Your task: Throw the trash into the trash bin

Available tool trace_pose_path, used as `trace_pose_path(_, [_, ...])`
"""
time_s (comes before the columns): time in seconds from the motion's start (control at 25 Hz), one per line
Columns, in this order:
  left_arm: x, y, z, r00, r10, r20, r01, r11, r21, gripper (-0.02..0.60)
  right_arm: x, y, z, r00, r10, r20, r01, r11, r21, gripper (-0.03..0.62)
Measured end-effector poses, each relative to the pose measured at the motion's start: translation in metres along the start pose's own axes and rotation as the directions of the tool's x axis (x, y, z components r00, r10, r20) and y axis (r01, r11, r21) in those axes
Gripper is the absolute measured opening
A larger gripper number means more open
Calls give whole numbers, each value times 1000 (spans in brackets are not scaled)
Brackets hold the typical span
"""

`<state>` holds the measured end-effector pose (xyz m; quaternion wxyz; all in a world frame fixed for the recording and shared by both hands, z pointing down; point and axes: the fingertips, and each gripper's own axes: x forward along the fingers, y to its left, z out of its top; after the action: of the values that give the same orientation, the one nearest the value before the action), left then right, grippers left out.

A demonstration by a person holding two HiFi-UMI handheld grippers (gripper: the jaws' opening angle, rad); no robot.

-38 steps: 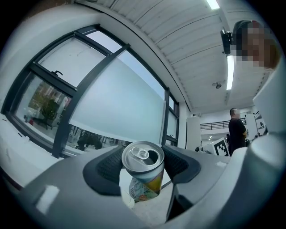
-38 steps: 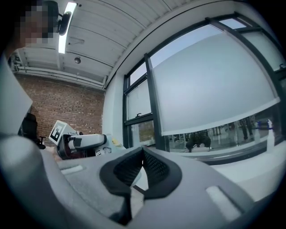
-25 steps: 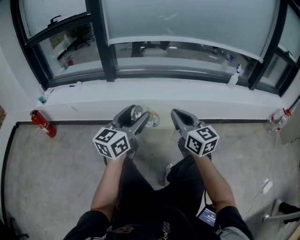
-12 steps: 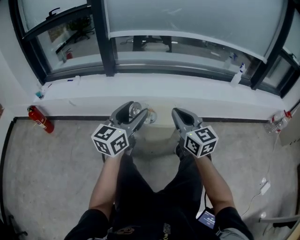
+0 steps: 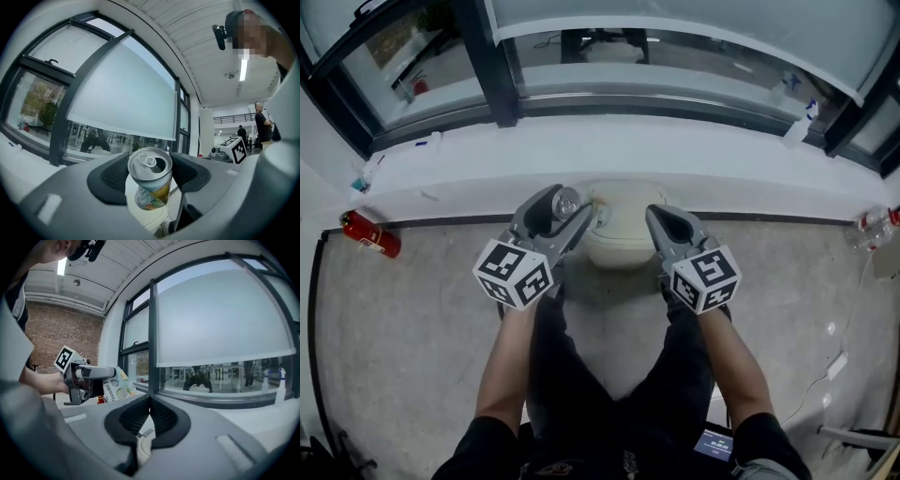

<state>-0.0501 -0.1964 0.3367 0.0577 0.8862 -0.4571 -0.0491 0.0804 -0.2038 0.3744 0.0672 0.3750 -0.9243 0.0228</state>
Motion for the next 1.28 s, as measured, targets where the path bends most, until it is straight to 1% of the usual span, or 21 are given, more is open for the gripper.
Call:
trace_pose_path(0.12, [21, 16, -16, 1000, -8, -25, 8, 1000, -3, 275, 24, -11, -20, 1000, 7, -23, -6, 1000, 28, 3])
trace_pose_path(0.32, [36, 37, -39, 998, 10, -70, -12, 999, -33, 275, 56, -12, -49, 997, 14, -78, -8, 997, 70, 3])
trace_pose_path(0.44, [39, 54, -43, 996, 24, -87, -27, 999, -33, 275, 78, -7, -72, 990, 5, -140, 8, 996, 91, 3])
trace_pose_path(0.56, [47, 73, -43, 995, 32, -91, -34, 999, -29, 275, 104, -1, -94, 976, 5, -219, 8, 998, 62, 3])
trace_pose_path(0.68, [50, 89, -47, 994, 34, -108, -38, 999, -30, 275, 126, 12, -116, 957, 8, -291, 3, 999, 39, 3])
trace_pose_path(0.76, [53, 99, -52, 992, 31, -123, -36, 999, -33, 275, 140, 19, -132, 943, -3, -334, 20, 999, 48, 3])
trace_pose_path(0.84, [57, 110, -57, 991, 27, -132, -32, 999, -38, 275, 153, 23, -148, 926, -26, -376, 54, 996, 65, 3])
trace_pose_path(1.0, [61, 129, -67, 989, 10, -151, -17, 999, -48, 275, 177, 28, -178, 889, -97, -447, 146, 986, 76, 3])
trace_pose_path(1.16, [69, 138, -80, 984, -27, -178, 16, 998, -61, 275, 192, 26, -205, 838, -148, -525, 206, 977, 55, 3])
trace_pose_path(1.28, [73, 146, -85, 982, -51, -183, 38, 996, -76, 275, 202, 31, -220, 810, -153, -566, 264, 957, 118, 3])
